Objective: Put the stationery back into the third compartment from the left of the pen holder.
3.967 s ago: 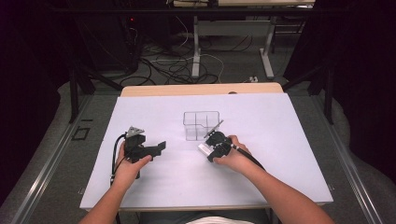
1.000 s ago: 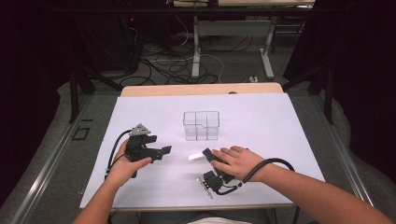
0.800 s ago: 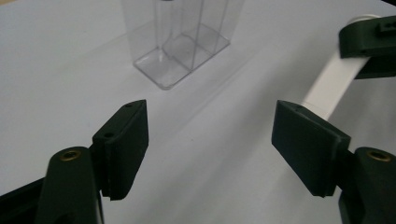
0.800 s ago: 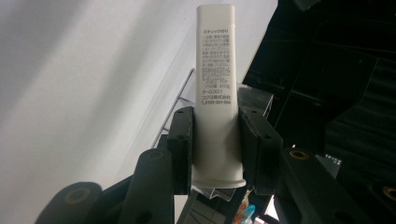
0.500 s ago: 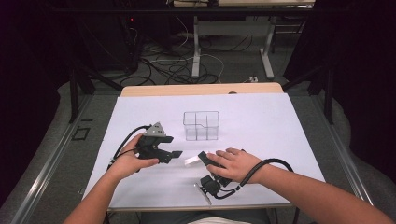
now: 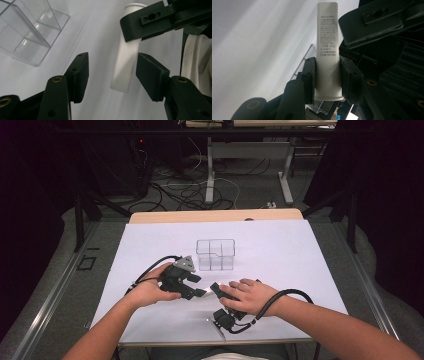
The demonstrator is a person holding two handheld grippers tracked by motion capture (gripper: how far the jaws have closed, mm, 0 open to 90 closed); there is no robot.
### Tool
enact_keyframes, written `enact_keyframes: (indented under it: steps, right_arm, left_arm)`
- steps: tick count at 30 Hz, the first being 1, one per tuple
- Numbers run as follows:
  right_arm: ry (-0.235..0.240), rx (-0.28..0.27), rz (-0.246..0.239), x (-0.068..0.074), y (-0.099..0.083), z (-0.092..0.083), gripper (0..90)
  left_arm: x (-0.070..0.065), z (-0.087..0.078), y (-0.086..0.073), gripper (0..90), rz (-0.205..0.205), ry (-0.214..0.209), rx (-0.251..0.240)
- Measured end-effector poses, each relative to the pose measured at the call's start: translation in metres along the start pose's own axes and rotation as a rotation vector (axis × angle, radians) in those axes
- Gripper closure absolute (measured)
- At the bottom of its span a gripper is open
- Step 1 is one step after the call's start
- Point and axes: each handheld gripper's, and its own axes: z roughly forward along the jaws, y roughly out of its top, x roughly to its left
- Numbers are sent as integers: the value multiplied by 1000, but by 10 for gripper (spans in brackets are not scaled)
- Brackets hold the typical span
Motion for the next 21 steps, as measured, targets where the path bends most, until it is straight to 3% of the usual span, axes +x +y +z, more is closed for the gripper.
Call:
enact_keyframes:
  steps: [8,9,21]
  right_arm:
    - [1,-9,-16,0,1,0,673]
    - [1,-9,-18,0,1,0,673]
    - [2,-19,-32,2,3,0,672]
  left_arm:
    - [-5,10,9,534,35,-43,66]
    - [-6,12,9,540,41,-28,69]
    - [-9,23,15,683,105,-56,157]
